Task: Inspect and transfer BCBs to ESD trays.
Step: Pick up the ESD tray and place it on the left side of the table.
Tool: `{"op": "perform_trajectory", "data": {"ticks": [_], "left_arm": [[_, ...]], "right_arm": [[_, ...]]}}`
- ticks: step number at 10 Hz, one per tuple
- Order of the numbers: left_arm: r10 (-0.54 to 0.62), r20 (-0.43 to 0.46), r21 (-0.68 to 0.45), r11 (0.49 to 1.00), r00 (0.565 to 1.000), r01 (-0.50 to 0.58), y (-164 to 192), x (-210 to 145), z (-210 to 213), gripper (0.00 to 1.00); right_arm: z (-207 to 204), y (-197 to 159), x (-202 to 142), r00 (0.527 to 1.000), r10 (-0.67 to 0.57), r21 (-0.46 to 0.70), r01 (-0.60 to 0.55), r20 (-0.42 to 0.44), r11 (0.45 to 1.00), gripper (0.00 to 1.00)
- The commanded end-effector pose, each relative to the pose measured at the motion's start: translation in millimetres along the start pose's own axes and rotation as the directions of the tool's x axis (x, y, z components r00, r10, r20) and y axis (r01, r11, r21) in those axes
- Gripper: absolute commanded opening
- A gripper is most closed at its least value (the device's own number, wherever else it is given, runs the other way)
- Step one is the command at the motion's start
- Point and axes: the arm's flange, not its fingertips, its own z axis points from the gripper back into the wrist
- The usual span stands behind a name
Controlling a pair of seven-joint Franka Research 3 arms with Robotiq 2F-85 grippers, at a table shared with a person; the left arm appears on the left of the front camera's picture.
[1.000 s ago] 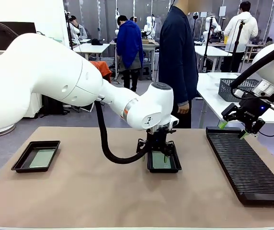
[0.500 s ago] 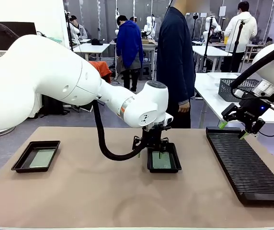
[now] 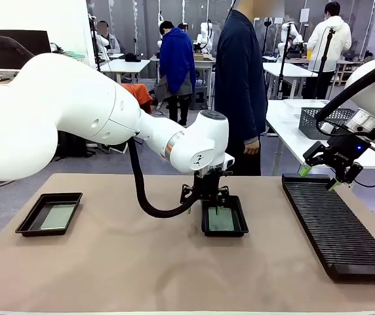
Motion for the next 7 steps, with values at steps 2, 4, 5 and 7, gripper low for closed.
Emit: {"op": "perform_trajectory", "data": {"ticks": [2, 4, 5, 7], "left_arm": [[-0.014, -0.027, -0.007, 1.000, 1.000, 0.014, 0.8, 3.7, -2.5, 0.96], [-0.012, -0.027, -0.015, 1.000, 1.000, 0.012, 0.8, 3.7, -2.8, 0.87], [-0.005, -0.029, -0.012, 1.000, 1.000, 0.005, 0.7, 5.0, -2.7, 0.83], [-0.003, -0.019, -0.015, 1.000, 1.000, 0.002, 1.0, 5.9, -0.2, 0.74]], "right_arm": [[-1.0, 1.1, -2.5, 1.000, -0.021, -0.005, 0.021, 0.021, 1.000, 1.00], [-1.0, 1.1, -2.5, 1.000, -0.021, -0.005, 0.021, 0.021, 1.000, 1.00], [-1.0, 1.1, -2.5, 1.000, -0.021, -0.005, 0.021, 0.021, 1.000, 1.00], [-1.0, 1.1, -2.5, 1.000, -0.021, -0.005, 0.021, 0.021, 1.000, 1.00]]}}
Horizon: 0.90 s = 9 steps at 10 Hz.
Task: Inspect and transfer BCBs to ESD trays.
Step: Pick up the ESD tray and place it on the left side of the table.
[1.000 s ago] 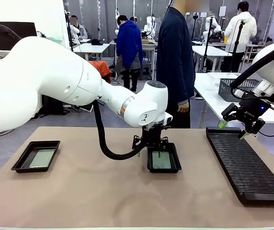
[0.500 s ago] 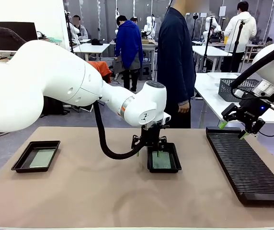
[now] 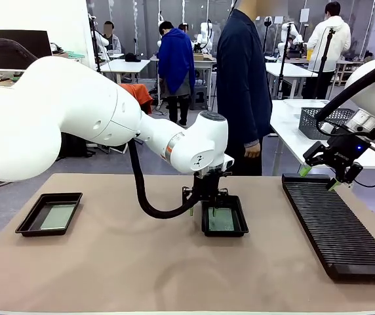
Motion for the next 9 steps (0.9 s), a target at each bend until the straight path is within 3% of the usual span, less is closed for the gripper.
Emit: {"op": "perform_trajectory", "data": {"ticks": [1, 9], "left_arm": [[-0.001, -0.010, -0.016, 1.000, 1.000, 0.001, 2.4, 4.3, 4.7, 0.70], [0.018, -0.027, -0.016, 1.000, 0.999, -0.019, 7.4, 6.5, 1.0, 0.34]], "right_arm": [[-1.0, 1.2, -2.5, 1.000, -0.021, -0.005, 0.021, 0.021, 1.000, 1.00], [-1.0, 1.2, -2.5, 1.000, -0.021, -0.005, 0.021, 0.021, 1.000, 1.00]]}}
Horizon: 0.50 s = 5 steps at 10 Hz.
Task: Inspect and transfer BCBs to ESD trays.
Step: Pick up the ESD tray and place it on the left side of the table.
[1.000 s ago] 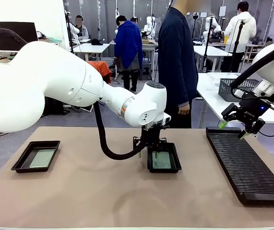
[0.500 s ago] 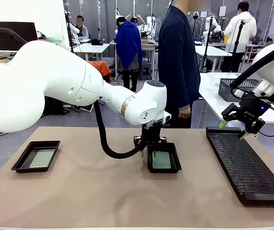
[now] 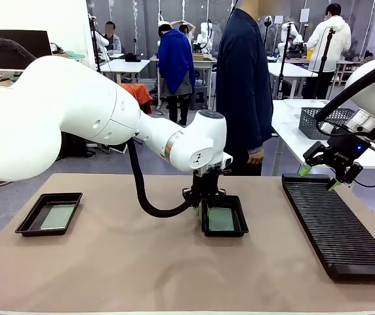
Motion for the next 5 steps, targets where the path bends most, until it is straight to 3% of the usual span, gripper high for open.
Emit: {"op": "perform_trajectory", "data": {"ticks": [1, 5], "left_arm": [[0.002, -0.025, -0.005, 1.000, 1.000, -0.002, 4.6, 2.2, -1.6, 0.29], [0.001, -0.027, -0.013, 1.000, 1.000, -0.002, 2.7, 3.1, -2.7, 0.11]], "right_arm": [[-1.0, 1.2, -2.4, 1.000, -0.021, -0.005, 0.021, 0.021, 1.000, 1.00], [-1.0, 1.2, -2.4, 1.000, -0.021, -0.005, 0.021, 0.021, 1.000, 1.00]]}}
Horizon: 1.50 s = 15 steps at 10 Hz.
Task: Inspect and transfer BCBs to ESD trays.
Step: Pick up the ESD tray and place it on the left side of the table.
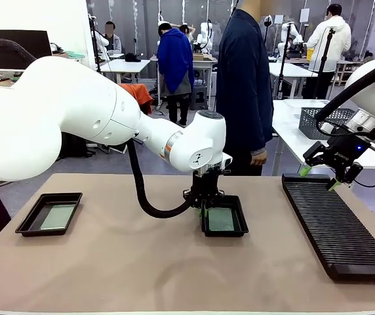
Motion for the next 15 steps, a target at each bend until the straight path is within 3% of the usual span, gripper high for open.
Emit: {"op": "perform_trajectory", "data": {"ticks": [1, 3, 11, 15], "left_arm": [[-0.002, -0.019, -0.012, 1.000, 1.000, 0.002, 3.0, 3.1, -0.8, 0.06], [0.002, -0.014, -0.016, 1.000, 1.000, -0.002, 4.1, 2.5, 0.7, 0.00], [0.005, -0.007, -0.008, 1.000, 1.000, -0.005, -0.8, -0.4, 0.4, 0.03], [0.042, 0.001, -0.133, 0.990, 0.999, -0.041, 33.0, 13.1, 5.8, 0.03]], "right_arm": [[-1.0, 1.2, -2.4, 1.000, -0.021, -0.005, 0.021, 0.021, 1.000, 1.00], [-1.0, 1.2, -2.4, 1.000, -0.021, -0.005, 0.021, 0.021, 1.000, 1.00], [-1.0, 1.2, -2.4, 1.000, -0.021, -0.005, 0.021, 0.021, 1.000, 1.00], [-1.0, 1.2, -2.4, 1.000, -0.021, -0.005, 0.021, 0.021, 1.000, 1.00]]}}
